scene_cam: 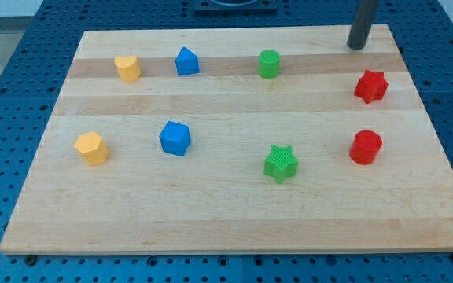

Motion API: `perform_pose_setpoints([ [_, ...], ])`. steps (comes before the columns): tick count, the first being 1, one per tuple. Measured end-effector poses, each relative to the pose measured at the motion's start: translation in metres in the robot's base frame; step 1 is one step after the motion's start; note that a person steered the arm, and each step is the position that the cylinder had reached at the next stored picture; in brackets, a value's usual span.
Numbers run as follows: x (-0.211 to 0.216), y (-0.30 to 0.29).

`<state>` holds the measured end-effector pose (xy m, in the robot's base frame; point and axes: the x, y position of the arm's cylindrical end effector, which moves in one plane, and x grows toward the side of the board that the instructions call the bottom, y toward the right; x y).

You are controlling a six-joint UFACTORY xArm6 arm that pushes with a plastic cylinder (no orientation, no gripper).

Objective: Move the red star slightly down

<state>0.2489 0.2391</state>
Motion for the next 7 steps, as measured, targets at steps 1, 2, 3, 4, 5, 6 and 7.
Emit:
perform_pose_setpoints([
  [1,0.000,0.044],
  [2,0.011,0.044],
  [3,0.063,0.044],
  [4,0.063,0.044],
  [5,0.096,0.038],
  [6,0.093,0.011],
  [7,0.093,-0.006],
])
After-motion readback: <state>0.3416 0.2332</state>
